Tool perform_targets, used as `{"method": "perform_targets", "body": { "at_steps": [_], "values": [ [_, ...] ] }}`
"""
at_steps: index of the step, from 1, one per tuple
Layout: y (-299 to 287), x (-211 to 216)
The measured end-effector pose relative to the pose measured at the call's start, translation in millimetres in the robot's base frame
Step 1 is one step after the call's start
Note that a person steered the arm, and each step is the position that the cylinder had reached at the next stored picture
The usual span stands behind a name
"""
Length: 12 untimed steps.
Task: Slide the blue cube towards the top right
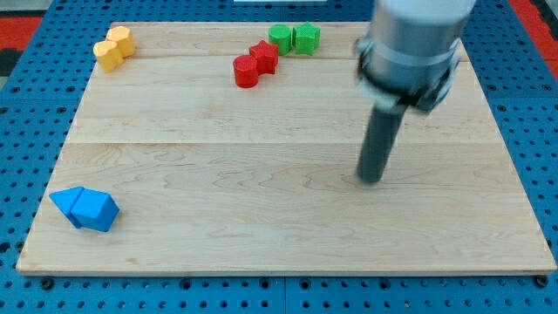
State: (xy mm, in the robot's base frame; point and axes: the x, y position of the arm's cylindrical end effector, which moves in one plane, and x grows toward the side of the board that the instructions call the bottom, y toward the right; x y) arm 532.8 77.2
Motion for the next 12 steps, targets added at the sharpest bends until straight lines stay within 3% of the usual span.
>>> {"method": "perform_targets", "body": {
  "at_steps": [1, 2, 3, 4, 6, 7, 8, 9, 10, 12],
  "values": [
    [-93.0, 81.7],
    [-153.7, 85.5],
    [-304.8, 66.1],
    [-377.8, 39.1],
    [-265.5, -1.2],
    [-223.2, 21.8],
    [-234.4, 36.1],
    [-191.6, 77.3],
    [-164.0, 19.3],
    [-197.6, 29.4]
  ]
}}
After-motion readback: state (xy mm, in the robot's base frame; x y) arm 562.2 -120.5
